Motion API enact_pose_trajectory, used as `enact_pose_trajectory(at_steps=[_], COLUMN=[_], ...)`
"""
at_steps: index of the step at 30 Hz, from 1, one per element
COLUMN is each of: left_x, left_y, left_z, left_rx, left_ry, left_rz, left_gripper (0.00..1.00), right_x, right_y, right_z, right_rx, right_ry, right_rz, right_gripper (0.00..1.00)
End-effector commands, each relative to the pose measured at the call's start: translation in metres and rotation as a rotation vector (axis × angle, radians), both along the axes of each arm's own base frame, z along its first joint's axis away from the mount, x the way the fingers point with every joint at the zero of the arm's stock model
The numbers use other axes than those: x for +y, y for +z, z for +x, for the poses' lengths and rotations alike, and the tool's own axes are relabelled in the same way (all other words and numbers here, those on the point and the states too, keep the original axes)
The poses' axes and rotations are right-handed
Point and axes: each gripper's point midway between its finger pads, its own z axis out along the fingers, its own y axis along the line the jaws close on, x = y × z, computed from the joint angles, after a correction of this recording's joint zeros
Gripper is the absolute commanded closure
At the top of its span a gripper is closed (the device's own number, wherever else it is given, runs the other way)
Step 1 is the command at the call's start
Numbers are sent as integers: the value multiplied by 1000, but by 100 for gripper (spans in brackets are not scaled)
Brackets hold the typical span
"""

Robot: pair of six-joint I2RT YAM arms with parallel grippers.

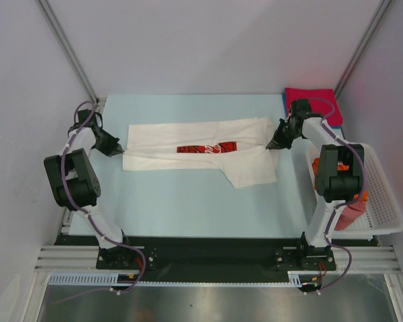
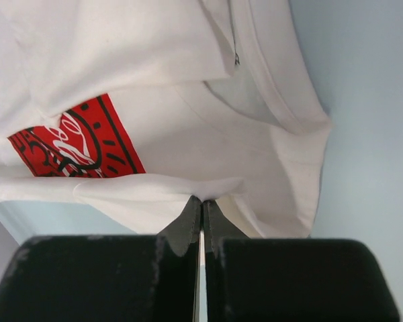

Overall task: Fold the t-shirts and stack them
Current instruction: Fold the tshirt

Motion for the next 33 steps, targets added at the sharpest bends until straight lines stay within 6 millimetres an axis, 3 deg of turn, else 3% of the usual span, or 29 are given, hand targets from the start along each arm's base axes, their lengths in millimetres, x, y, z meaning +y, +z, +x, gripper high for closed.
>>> enact_pose_trajectory(at_steps=[1,5,6,13,33], left_x=[12,19,20,16,13], left_y=[9,9,7,-6,-24], left_z=[23,39,40,51,57], left_rx=[-29,-27,-21,-6,38], left_ry=[28,29,29,24,22], left_rz=[32,40,39,-4,-8], left_gripper=[100,100,100,100,100], right_x=[-3,2,-9,-18,-16], right_y=[9,6,7,-1,-20], right_z=[19,25,29,42,63], right_rx=[-24,-12,-12,-5,-5], right_ry=[-16,-11,-36,-64,-40], right_rz=[22,54,58,78,100], right_gripper=[100,100,100,100,100])
